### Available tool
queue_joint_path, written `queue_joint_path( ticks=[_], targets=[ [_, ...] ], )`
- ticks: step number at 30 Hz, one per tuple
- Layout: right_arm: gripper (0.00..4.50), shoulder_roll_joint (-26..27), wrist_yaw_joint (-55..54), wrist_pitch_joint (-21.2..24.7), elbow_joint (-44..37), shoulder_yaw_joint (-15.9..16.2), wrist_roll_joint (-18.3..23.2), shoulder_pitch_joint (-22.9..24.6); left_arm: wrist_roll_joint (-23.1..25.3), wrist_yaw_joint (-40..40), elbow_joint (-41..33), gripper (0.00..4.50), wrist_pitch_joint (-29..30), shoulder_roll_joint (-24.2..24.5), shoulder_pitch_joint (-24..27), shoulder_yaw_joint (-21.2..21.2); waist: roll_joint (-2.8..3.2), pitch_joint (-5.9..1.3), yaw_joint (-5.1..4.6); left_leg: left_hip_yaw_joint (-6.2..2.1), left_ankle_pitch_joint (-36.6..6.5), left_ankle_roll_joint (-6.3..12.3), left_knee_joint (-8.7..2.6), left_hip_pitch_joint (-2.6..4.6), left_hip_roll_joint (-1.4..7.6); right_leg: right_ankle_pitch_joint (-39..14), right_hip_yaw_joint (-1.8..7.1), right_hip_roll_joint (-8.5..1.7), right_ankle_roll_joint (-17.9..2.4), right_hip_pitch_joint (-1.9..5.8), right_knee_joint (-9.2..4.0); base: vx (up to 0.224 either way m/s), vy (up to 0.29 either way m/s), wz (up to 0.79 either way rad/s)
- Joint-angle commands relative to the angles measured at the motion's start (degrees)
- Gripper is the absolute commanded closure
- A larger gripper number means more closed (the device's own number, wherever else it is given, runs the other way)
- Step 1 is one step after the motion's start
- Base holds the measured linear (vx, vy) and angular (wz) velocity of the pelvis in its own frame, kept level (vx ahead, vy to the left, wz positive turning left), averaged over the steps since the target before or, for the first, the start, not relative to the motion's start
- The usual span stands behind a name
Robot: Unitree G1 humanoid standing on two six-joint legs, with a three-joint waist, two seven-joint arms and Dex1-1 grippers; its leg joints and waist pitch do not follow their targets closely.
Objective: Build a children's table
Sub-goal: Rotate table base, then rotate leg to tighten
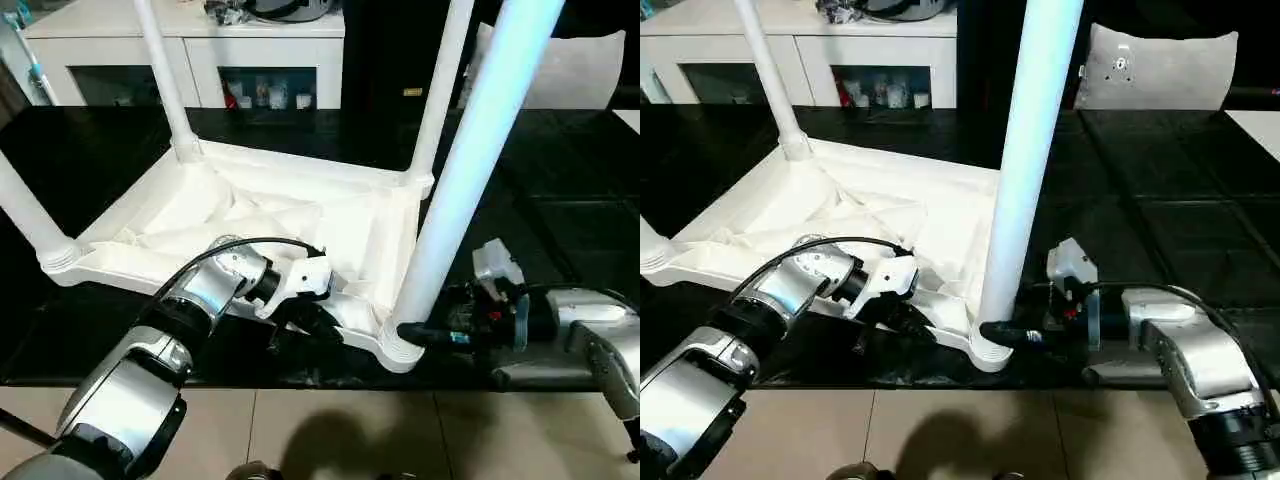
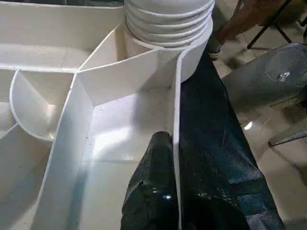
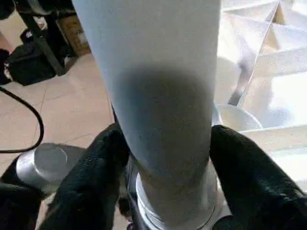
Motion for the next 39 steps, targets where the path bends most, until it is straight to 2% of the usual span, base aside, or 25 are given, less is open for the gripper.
queue_joint_path(
  ticks=[1, 3, 5, 8, 11, 12, 14, 15, 17, 18, 19, 20, 21, 22, 24, 26, 29, 31, 36, 39],
  targets=[
    [2.05, -0.3, 1.4, 0.0, 0.9, 0.9, -0.6, -1.4, -1.9, 1.7, -0.2, 4.50, 0.8, -0.2, 0.8, 3.1, -1.81, -4.12, 0.46, -1.16, -13.3, 4.51, -3.75, 0.93, 3.15, -24.2, 2.28, -4.28, -9.3, 2.88, -4.48, 0.000, 0.000, 0.00],
    [2.09, -0.1, 1.5, -0.1, 1.3, 1.1, -0.6, -1.6, -1.8, 1.9, -0.1, 4.50, 0.9, -0.2, 0.8, 3.2, -1.75, -4.08, 0.53, -1.19, -13.3, 4.37, -3.80, 1.04, 3.23, -25.2, 2.34, -4.32, -8.8, 2.80, -4.63, 0.000, 0.000, 0.00],
    [2.35, 0.4, 1.6, 0.0, 1.7, 1.4, -0.5, -2.0, -1.9, 2.8, 0.0, 4.50, 1.4, -0.3, 0.6, 3.7, -1.80, -4.15, 0.52, -1.24, -13.0, 4.44, -3.86, 0.98, 3.29, -24.5, 2.35, -4.23, -8.9, 2.81, -4.48, 0.000, 0.000, 0.00],
    [2.47, 3.5, -2.4, 1.8, 0.5, 1.1, 0.1, -1.6, -2.6, 7.6, -0.1, 4.50, 5.2, -1.6, 0.0, 5.7, -1.80, -4.12, 0.43, -1.14, -12.8, 4.40, -3.80, 0.97, 3.18, -24.3, 2.37, -4.25, -9.1, 2.79, -4.51, 0.000, 0.000, 0.00],
    [2.52, 5.8, -7.2, 2.5, 0.8, 1.2, -1.4, -1.7, -3.1, 10.9, -0.4, 4.50, 7.2, -2.7, -0.2, 6.8, -1.79, -4.06, -0.15, -1.34, -13.3, 3.57, -3.87, 0.91, 2.95, -26.2, 2.17, -4.22, -8.4, 2.77, -4.68, 0.000, 0.000, 0.00],
    [2.53, 6.9, -9.6, 2.6, 1.3, 1.3, -2.3, -1.9, -3.4, 12.2, -0.5, 4.50, 8.0, -3.3, -0.3, 7.4, -1.86, -4.07, -0.24, -1.32, -13.3, 3.51, -3.85, 0.87, 2.87, -26.6, 2.15, -4.21, -8.1, 2.84, -4.77, 0.000, 0.000, 0.00],
    [2.54, 11.6, -18.6, 3.1, 3.4, 0.6, -5.0, -3.1, -4.2, 16.2, -1.4, 4.50, 10.8, -5.4, -0.7, 8.7, -1.35, -4.17, -0.79, -1.32, -12.8, 3.07, -3.81, 0.88, 2.80, -25.8, 2.27, -4.13, -8.2, 2.64, -4.64, 0.000, 0.000, 0.00],
    [2.55, 12.5, -20.5, 3.3, 3.9, 0.4, -5.5, -3.4, -4.2, 17.0, -1.5, 4.50, 11.3, -5.9, -0.8, 8.8, -1.58, -4.12, -1.39, -1.43, -13.4, 2.77, -3.87, 0.76, 2.56, -26.4, 1.93, -4.00, -8.1, 2.75, -4.83, 0.000, 0.000, 0.00],
    [2.56, 18.3, -32.5, 5.2, 6.6, -1.0, -8.9, -5.5, -4.0, 22.9, -1.7, 4.50, 13.9, -9.1, -1.5, 9.8, -1.38, -4.19, -2.08, -1.42, -13.2, 2.56, -3.80, 0.78, 2.46, -26.0, 1.96, -3.91, -8.4, 2.61, -4.79, 0.000, 0.000, 0.00],
    [2.57, 18.3, -32.5, 5.2, 6.6, -1.0, -8.9, -5.5, -4.0, 22.9, -1.7, 4.50, 13.9, -9.1, -1.5, 9.8, -1.43, -4.21, -2.40, -1.37, -13.1, 2.44, -3.77, 0.76, 2.43, -25.8, 1.98, -3.83, -8.4, 2.62, -4.75, 0.000, 0.000, 0.00],
    [2.57, 21.9, -40.1, 6.9, 7.8, -2.2, -10.9, -6.7, -3.4, 27.7, -1.0, 4.50, 14.8, -11.6, -2.2, 10.4, -1.28, -4.30, -2.51, -1.29, -12.6, 2.99, -3.66, 0.84, 2.36, -25.4, 2.05, -3.78, -8.3, 2.66, -4.89, 0.000, 0.000, 0.00],
    [2.57, 23.1, -42.7, 7.4, 8.1, -2.6, -11.6, -7.1, -3.2, 29.6, -0.7, 4.50, 15.0, -12.5, -2.4, 10.6, -1.17, -4.18, -2.66, -1.26, -12.7, 3.10, -3.75, 0.83, 2.39, -25.3, 2.09, -3.70, -8.4, 2.50, -4.91, 0.000, 0.000, 0.00],
    [2.57, 23.2, -42.8, 7.4, 8.1, -2.6, -11.6, -7.2, -3.2, 29.7, -0.7, 4.50, 15.0, -12.5, -2.4, 10.6, -1.15, -4.46, -2.64, -1.31, -12.5, 3.05, -3.70, 0.96, 2.32, -25.0, 1.99, -3.66, -8.4, 2.58, -4.86, 0.000, 0.000, 0.00],
    [2.57, 25.9, -47.4, 8.3, 8.6, -3.6, -12.2, -8.0, -2.3, 33.5, -0.1, 4.50, 14.5, -14.6, -2.9, 10.6, -1.13, -4.42, -2.59, -1.27, -12.1, 3.36, -3.70, 0.82, 2.37, -23.8, 2.12, -3.64, -8.3, 2.62, -4.82, 0.000, 0.000, 0.00],
    [2.57, 27.2, -48.1, 7.3, 8.5, -3.6, -12.5, -8.0, -1.2, 35.1, -0.1, 4.50, 14.0, -15.6, -2.9, 10.0, -1.05, -4.47, -2.50, -1.28, -12.1, 3.50, -3.77, 0.95, 2.41, -23.6, 2.10, -3.69, -8.3, 2.57, -4.86, 0.000, 0.000, 0.00],
    [2.03, 27.5, -47.5, 5.9, 8.2, -3.3, -12.7, -7.7, -0.3, 35.7, -0.4, 4.50, 13.8, -15.8, -2.8, 9.6, -0.81, -4.45, -2.23, -1.26, -12.5, 3.87, -3.82, 0.90, 2.41, -23.5, 2.13, -3.77, -7.7, 2.70, -4.97, 0.000, 0.000, 0.00],
    [1.79, 27.4, -46.7, 4.7, 6.7, -4.1, -12.3, -6.3, 0.8, 36.0, -1.1, 4.50, 13.5, -14.9, -2.4, 9.2, -0.61, -4.27, -2.15, -1.33, -14.3, 3.74, -3.99, 1.00, 2.41, -25.5, 2.07, -3.78, -6.8, 2.60, -5.37, 0.000, 0.000, 0.00],
    [1.54, 26.5, -45.6, 3.8, 5.6, -4.1, -12.2, -5.5, 1.1, 35.8, -1.3, 4.50, 13.3, -14.2, -2.2, 9.1, -0.72, -4.33, -2.03, -1.38, -14.6, 3.54, -4.07, 0.95, 2.45, -25.3, 2.11, -3.81, -6.5, 2.67, -5.33, 0.000, 0.000, 0.00],
    [1.09, 21.4, -40.2, 1.6, 3.5, -3.6, -12.8, -2.8, 3.0, 33.0, -1.3, 4.50, 10.8, -11.3, -1.4, 7.6, -0.89, -4.53, -1.33, -1.29, -12.7, 4.52, -3.99, 0.76, 2.62, -21.5, 2.35, -3.88, -7.3, 2.92, -4.78, 0.000, 0.000, 0.00],
    [0.82, 17.1, -33.1, -1.3, 2.1, -5.1, -10.6, -1.2, 3.9, 30.0, -1.4, 4.50, 9.1, -8.8, -0.6, 6.9, -0.80, -4.47, -0.77, -1.18, -12.4, 5.52, -3.84, 0.72, 2.59, -21.1, 2.34, -4.03, -7.8, 3.07, -4.81, 0.000, 0.000, 0.00]
  ],
)
